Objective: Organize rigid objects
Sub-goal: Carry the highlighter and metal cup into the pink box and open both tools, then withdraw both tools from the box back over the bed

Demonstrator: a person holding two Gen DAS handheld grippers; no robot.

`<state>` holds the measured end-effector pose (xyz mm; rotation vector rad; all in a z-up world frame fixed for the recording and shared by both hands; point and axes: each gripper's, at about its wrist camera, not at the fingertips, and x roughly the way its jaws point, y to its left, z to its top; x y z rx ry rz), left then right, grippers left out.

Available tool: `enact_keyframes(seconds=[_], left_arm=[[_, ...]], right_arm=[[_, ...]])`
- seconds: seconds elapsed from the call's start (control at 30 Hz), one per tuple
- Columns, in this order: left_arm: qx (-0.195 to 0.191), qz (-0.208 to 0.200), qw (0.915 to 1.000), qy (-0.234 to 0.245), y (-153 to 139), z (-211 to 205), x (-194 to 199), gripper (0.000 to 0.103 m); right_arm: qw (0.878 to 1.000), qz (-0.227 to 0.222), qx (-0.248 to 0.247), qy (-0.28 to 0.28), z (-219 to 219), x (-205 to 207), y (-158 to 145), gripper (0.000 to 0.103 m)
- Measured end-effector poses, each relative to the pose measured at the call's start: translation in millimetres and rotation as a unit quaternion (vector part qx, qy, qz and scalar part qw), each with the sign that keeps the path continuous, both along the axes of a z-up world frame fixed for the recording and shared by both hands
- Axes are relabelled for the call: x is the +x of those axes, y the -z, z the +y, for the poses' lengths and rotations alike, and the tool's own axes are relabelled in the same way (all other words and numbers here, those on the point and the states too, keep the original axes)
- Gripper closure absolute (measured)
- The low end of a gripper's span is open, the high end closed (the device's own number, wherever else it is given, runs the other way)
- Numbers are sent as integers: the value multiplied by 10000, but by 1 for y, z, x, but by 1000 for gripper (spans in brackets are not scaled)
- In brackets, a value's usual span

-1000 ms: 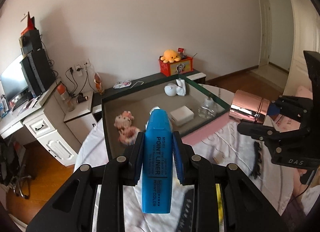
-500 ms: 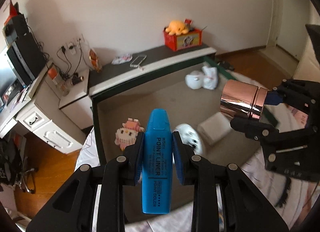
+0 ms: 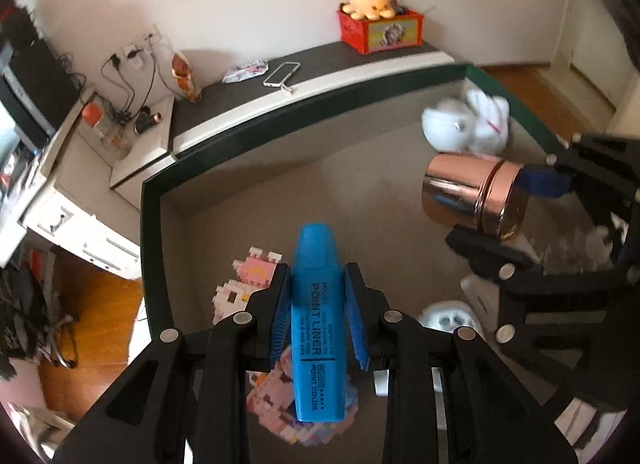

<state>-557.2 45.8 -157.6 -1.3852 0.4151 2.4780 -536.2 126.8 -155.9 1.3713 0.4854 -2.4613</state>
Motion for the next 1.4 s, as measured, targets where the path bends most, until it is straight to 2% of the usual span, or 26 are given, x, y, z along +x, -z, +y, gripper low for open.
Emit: enact_keyframes(seconds=[0.1, 0.17, 0.27, 0.33, 0.4, 0.53, 0.57, 0.67, 0.87, 0.93, 1.13, 1.2, 1.23, 1.4], left_arm=[[135, 89, 9998, -90, -4, -3, -2, 73], [167, 147, 9997, -138, -7, -5, -2, 66], [147, 259, 9994, -189, -11, -10, 3, 49], [239, 365, 9987, -271, -18, -17, 10, 34], [380, 490, 9975, -336, -27, -24, 20, 22], [619, 711, 9950, -320, -45, -32, 46, 10], [649, 781, 9943, -309, -49, -34, 54, 9], [844, 1017, 9911, -170, -65, -36, 85, 3], [865, 1672, 9819, -213, -92, -37, 160, 0], [879, 1885, 9779, -233, -96, -38, 188, 0], [741, 2357, 9679, -461, -97, -36, 255, 0], [679, 2454, 9659, -463, -93, -35, 276, 0], [643, 2486, 9653, -472, -91, -34, 285, 0], [506, 2736, 9593, -481, -81, -24, 328, 0]], right_arm=[[9996, -123, -259, -24, -2, -4, 1, 55], [9993, -146, -338, -73, -3, -2, -1, 55], [9994, -51, -335, -44, -1, 2, -5, 55], [9991, 56, -423, -5, 2, 7, -11, 55], [9982, 141, -584, 48, 7, 14, -19, 54], [9963, 352, -774, 86, 14, 33, -36, 37], [9960, 415, -785, 95, 16, 41, -41, 31], [9937, 599, -945, 0, 20, 65, -56, 25], [9866, 930, -1329, -146, 31, 123, -80, 21], [9832, 1172, -1385, -194, 34, 151, -85, 20], [9780, 1568, -1362, -179, 41, 211, -86, 18], [9764, 1669, -1366, -141, 44, 228, -85, 9], [9741, 1780, -1389, -125, 45, 239, -84, 0], [9656, 2180, -1414, 16, 53, 284, -81, 0]])
